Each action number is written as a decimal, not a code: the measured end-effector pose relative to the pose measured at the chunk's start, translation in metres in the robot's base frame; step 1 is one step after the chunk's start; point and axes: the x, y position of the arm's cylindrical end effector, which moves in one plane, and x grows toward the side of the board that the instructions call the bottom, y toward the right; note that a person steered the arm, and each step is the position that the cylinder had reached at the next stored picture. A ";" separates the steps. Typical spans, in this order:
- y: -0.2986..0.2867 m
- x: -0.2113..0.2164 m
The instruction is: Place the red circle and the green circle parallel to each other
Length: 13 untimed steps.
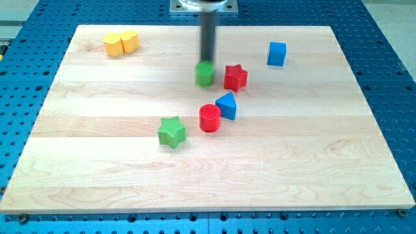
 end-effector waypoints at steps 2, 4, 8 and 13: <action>-0.028 0.031; -0.018 0.116; 0.040 0.107; 0.029 0.205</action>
